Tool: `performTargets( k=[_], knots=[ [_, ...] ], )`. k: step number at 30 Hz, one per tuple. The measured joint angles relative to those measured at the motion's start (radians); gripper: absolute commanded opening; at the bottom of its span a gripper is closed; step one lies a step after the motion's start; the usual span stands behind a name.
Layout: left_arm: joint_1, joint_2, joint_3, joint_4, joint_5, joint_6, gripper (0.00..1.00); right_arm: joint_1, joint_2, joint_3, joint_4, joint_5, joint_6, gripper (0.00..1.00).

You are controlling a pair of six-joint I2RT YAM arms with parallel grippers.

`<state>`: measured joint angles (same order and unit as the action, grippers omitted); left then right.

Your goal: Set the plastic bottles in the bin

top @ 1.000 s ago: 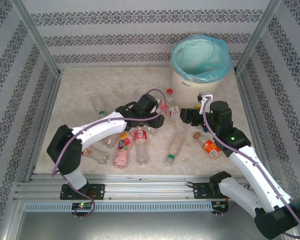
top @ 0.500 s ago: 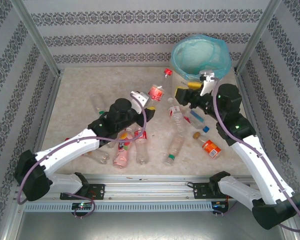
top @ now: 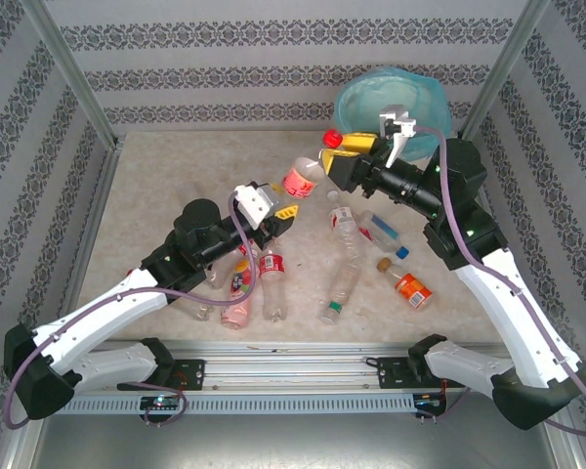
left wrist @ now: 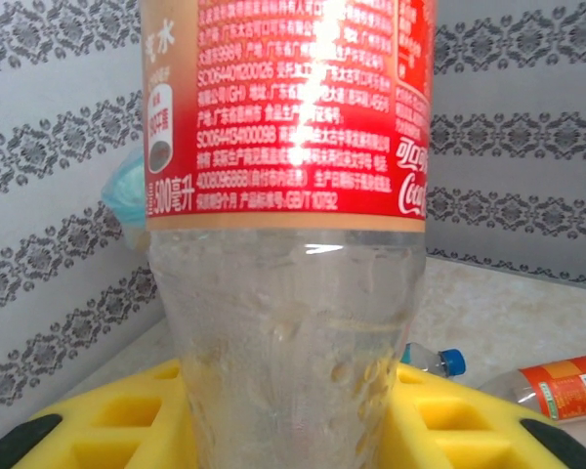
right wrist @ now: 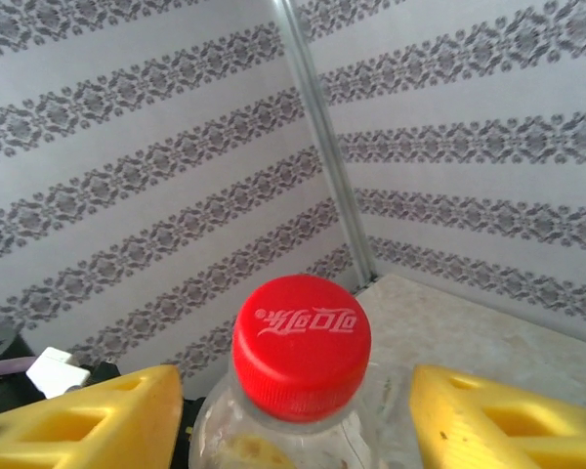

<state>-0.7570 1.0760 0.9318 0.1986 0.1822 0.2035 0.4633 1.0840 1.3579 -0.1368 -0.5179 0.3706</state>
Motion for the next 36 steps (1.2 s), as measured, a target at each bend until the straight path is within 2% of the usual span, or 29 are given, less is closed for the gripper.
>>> performTargets(
  k=[7,10,14,16,19,21,22,24,25,27,30,36],
  knots=[
    [0.000,-0.023,-0.028,-0.001,0.057,0.002,0.00,0.032,0.013,0.001,-0.001,-0.015,0.027,0.49],
    [0.000,-0.039,-0.039,-0.003,0.079,0.002,0.00,0.039,0.013,0.005,-0.001,-0.014,0.033,0.48],
    [0.000,-0.045,-0.040,-0.007,0.085,0.002,0.00,0.064,0.008,0.005,-0.005,0.005,0.023,0.38],
    [0.000,-0.047,-0.040,-0.010,0.090,0.003,0.00,0.078,0.003,0.005,-0.010,0.020,0.011,0.28],
    [0.000,-0.050,-0.040,-0.013,0.095,0.002,0.00,0.090,-0.002,0.005,-0.015,0.023,0.004,0.04],
    [0.000,-0.050,-0.040,-0.020,0.105,0.002,0.01,0.099,-0.006,0.006,-0.016,0.018,0.000,0.00],
    [0.000,-0.050,-0.040,-0.021,0.106,0.002,0.11,0.105,-0.009,0.006,-0.016,0.018,-0.003,0.00],
    [0.000,-0.053,-0.040,-0.020,0.104,0.002,0.50,0.106,-0.011,0.008,-0.022,0.027,-0.010,0.00],
    [0.000,-0.054,-0.040,-0.021,0.099,0.003,0.64,0.106,-0.010,0.012,-0.029,0.036,-0.011,0.00],
    [-0.001,-0.058,-0.040,-0.018,0.082,0.003,0.83,0.109,-0.005,0.035,-0.057,0.069,-0.025,0.00],
    [0.000,-0.074,-0.040,-0.012,0.039,-0.001,0.90,0.106,0.008,0.100,-0.108,0.159,-0.055,0.00],
    [0.000,-0.082,-0.018,-0.007,-0.034,-0.001,0.92,0.061,0.079,0.298,-0.177,0.313,-0.153,0.00]
  ],
)
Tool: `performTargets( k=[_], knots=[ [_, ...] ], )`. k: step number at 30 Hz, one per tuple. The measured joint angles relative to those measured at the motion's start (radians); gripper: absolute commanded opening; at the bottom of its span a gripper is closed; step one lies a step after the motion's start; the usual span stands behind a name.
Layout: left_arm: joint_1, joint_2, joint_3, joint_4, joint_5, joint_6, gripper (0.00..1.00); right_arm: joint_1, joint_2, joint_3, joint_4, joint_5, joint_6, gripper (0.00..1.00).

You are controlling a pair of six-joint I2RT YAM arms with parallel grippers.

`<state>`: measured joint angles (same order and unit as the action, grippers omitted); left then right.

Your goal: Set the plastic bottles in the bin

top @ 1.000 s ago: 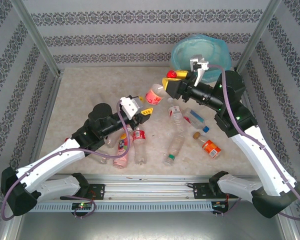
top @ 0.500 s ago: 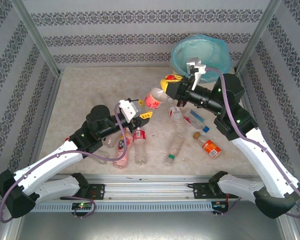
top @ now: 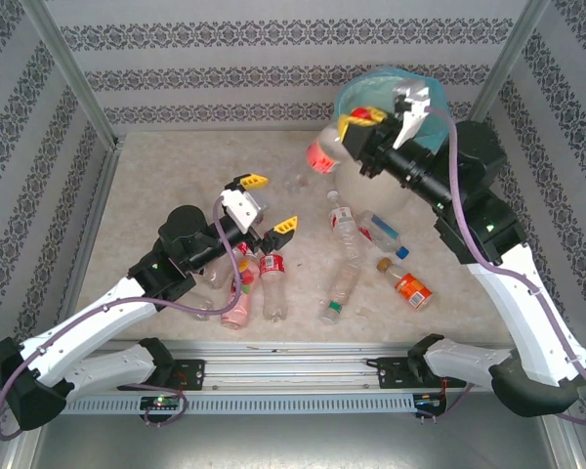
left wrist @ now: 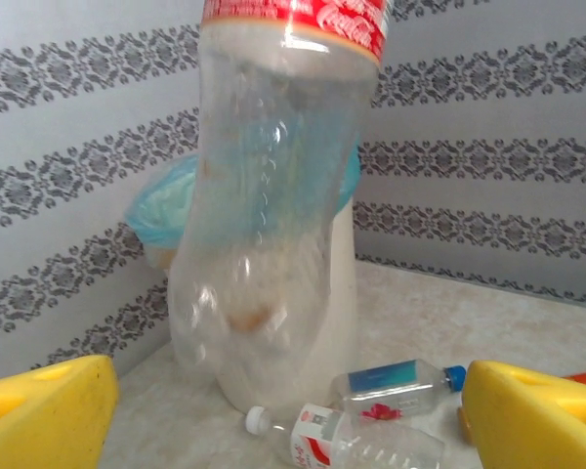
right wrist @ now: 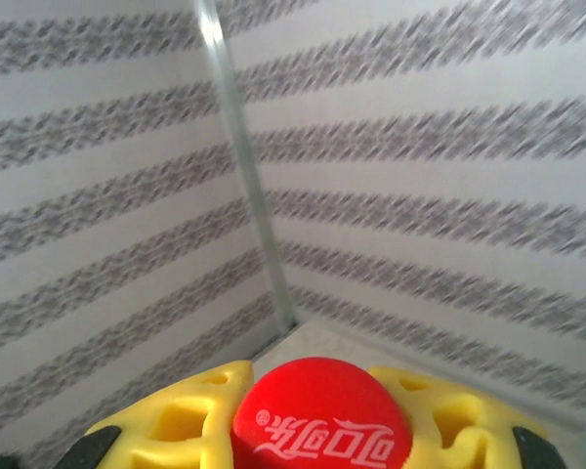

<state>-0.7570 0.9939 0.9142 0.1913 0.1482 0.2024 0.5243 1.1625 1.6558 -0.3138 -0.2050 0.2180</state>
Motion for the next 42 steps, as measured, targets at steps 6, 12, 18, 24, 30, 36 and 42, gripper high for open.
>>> performTargets(
  k=[6,12,18,24,30,36,42],
  knots=[
    [0.000,0.035,0.084,-0.024,-0.034,-0.011,0.92,-0.079,0.127,0.201,-0.032,0.134,-0.119,0.00],
    [0.000,0.153,0.234,-0.112,-0.072,-0.059,0.92,-0.145,0.309,0.378,-0.072,0.280,-0.247,0.00],
    [0.000,0.281,0.347,-0.195,-0.121,-0.096,0.92,-0.242,0.504,0.508,-0.129,0.379,-0.303,0.00],
    [0.000,0.415,0.469,-0.311,-0.159,-0.129,0.92,-0.293,0.642,0.540,-0.192,0.425,-0.323,0.00],
    [0.000,0.518,0.551,-0.389,-0.179,-0.168,0.92,-0.325,0.717,0.537,-0.206,0.431,-0.326,0.00],
    [0.001,0.550,0.551,-0.417,-0.179,-0.190,0.92,-0.370,0.768,0.517,-0.183,0.417,-0.317,0.00],
    [0.014,0.553,0.551,-0.423,-0.180,-0.193,0.92,-0.419,0.841,0.467,-0.142,0.370,-0.288,0.06]
  ],
)
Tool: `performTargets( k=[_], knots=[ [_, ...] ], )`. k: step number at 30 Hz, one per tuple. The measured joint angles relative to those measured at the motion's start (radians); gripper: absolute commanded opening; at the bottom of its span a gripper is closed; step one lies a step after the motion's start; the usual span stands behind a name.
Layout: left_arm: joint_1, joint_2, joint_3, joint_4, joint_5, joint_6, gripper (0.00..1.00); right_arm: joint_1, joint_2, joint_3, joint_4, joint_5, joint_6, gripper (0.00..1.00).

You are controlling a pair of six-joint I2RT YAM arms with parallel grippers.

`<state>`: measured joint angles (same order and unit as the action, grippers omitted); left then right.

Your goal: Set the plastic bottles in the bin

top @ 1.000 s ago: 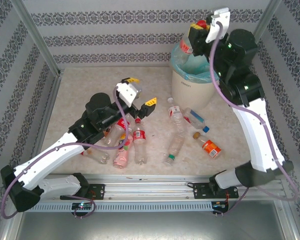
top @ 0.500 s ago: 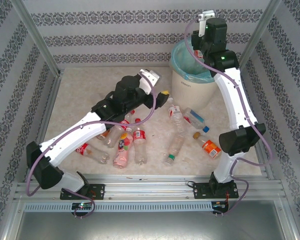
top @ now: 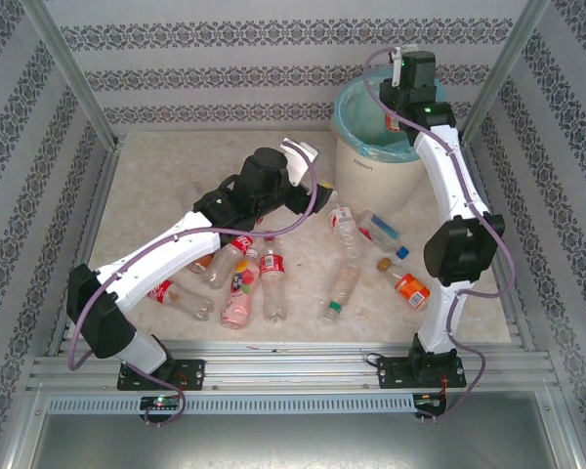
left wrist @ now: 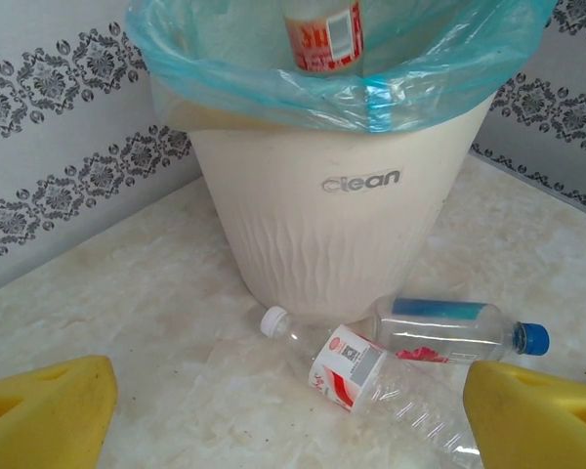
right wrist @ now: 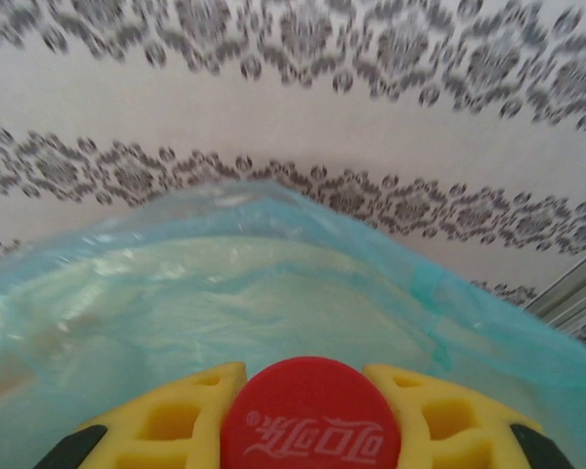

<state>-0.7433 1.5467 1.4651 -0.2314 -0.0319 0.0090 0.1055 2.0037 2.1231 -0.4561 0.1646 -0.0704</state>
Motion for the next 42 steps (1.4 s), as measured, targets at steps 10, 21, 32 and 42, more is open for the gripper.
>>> performTargets(
  k=[10,21,32,42],
  knots=[
    [0.019,0.023,0.000,-0.002,0.001,-0.001,0.92,-0.018,0.096,-0.012,0.004,-0.037,0.026,0.47],
    [0.032,0.037,0.013,-0.008,0.005,-0.011,0.92,-0.018,0.097,0.061,0.003,-0.057,0.042,0.50],
    [0.039,0.047,0.094,-0.086,0.024,-0.031,0.90,0.017,0.029,0.127,-0.046,-0.093,0.051,0.50],
    [0.024,0.071,0.196,-0.329,0.100,-0.142,0.86,0.147,-0.281,0.017,-0.058,-0.102,0.068,0.50]
  ],
)
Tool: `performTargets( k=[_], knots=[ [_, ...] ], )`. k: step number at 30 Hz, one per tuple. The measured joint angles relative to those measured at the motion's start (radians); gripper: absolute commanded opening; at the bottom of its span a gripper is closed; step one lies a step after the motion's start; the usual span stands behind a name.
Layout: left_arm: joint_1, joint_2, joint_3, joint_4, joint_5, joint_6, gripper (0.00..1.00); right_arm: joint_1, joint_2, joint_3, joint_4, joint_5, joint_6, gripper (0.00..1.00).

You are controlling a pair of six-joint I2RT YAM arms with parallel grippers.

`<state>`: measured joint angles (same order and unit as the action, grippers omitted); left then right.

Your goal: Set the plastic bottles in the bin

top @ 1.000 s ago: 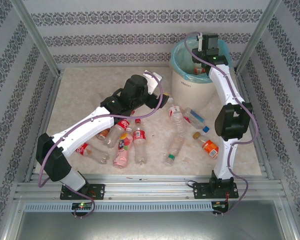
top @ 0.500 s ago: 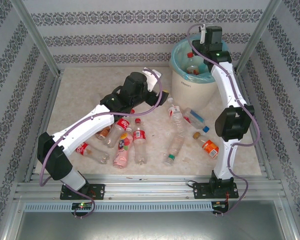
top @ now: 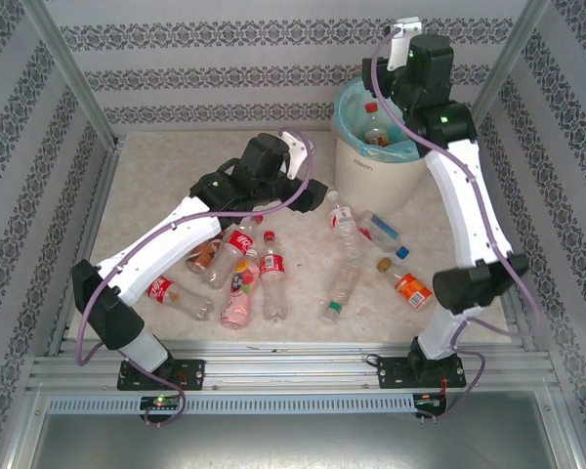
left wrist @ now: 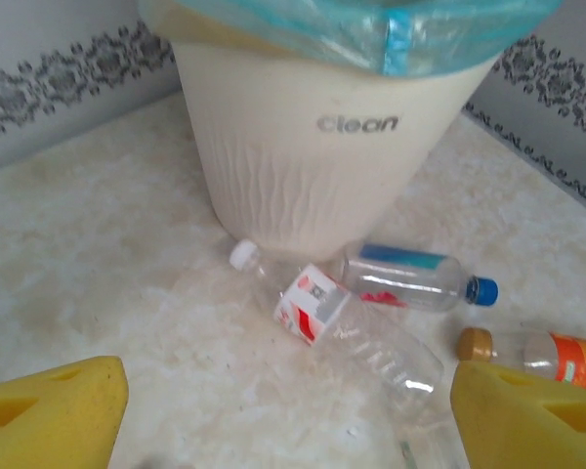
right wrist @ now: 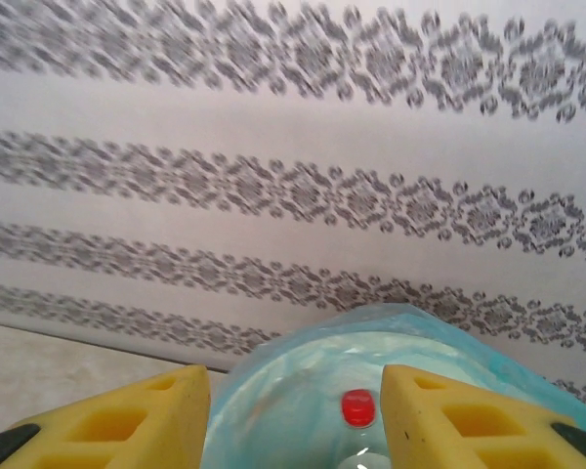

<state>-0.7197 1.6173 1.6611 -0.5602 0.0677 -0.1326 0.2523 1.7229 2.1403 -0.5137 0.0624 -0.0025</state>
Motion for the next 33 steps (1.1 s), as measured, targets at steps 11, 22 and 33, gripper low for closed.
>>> performTargets(
  k=[11,22,33],
  knots=[
    [-0.210,0.039,-0.117,-0.167,-0.029,-0.116,0.83,0.111,-0.447,-0.624,0.051,0.003,0.081,0.50],
    [-0.215,-0.077,-0.473,-0.135,-0.100,-0.389,0.84,0.221,-0.737,-1.052,0.011,-0.001,0.200,0.50],
    [-0.215,-0.063,-0.542,-0.135,-0.172,-0.491,0.84,0.288,-0.771,-1.135,0.009,-0.011,0.259,0.50]
  ],
)
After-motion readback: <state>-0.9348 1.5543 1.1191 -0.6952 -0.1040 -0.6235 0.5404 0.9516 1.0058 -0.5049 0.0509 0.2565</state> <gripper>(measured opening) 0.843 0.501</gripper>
